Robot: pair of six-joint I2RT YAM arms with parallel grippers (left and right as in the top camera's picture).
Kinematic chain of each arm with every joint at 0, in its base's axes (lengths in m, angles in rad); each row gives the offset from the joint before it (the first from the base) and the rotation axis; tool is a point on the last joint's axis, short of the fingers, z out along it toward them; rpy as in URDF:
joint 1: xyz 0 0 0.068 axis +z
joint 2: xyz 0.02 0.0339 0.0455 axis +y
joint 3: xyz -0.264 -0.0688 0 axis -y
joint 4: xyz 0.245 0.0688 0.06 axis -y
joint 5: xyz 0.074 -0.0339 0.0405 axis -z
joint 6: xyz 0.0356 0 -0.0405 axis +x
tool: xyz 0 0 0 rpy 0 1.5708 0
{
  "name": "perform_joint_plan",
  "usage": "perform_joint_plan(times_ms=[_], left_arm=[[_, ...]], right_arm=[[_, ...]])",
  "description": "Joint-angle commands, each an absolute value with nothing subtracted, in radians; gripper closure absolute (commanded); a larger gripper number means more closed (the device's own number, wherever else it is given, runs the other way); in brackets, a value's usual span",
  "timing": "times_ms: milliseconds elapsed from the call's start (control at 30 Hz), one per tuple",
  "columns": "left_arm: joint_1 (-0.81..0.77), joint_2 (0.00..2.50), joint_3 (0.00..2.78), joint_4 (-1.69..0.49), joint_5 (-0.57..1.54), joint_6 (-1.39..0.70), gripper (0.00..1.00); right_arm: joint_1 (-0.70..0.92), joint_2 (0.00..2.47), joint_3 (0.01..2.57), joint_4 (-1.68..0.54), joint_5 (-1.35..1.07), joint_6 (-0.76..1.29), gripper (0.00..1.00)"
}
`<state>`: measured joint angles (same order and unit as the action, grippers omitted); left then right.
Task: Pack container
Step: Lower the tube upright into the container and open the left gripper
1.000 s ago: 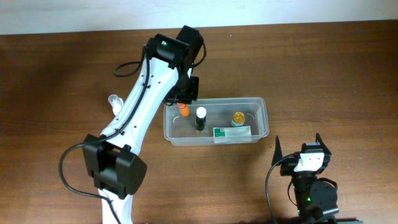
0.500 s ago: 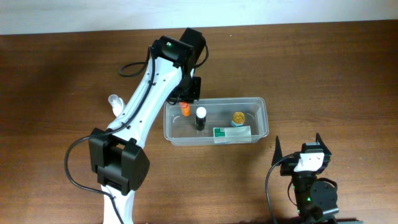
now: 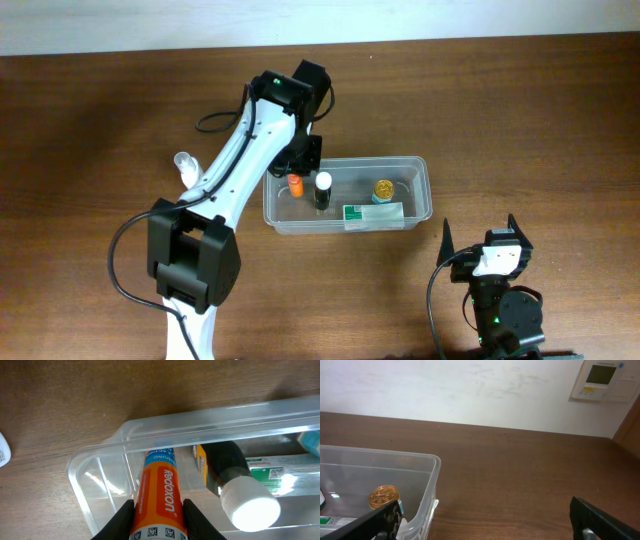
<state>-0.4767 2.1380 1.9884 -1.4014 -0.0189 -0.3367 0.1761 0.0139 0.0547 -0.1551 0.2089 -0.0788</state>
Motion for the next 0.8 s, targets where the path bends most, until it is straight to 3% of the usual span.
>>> perform_joint_plan(times_ms=[0,767], left_arm=[[-0.48,2.145,1.979,-1.398,-0.035,-0.347,0.87],[-0.48,2.145,1.979,-1.398,-0.053,-0.347,0.87]], right_arm=[[0.17,0.004,0.046,-0.155,0.218,-0.074,0.02],[0.17,0.004,0.046,-0.156,0.218,-0.074,0.02]])
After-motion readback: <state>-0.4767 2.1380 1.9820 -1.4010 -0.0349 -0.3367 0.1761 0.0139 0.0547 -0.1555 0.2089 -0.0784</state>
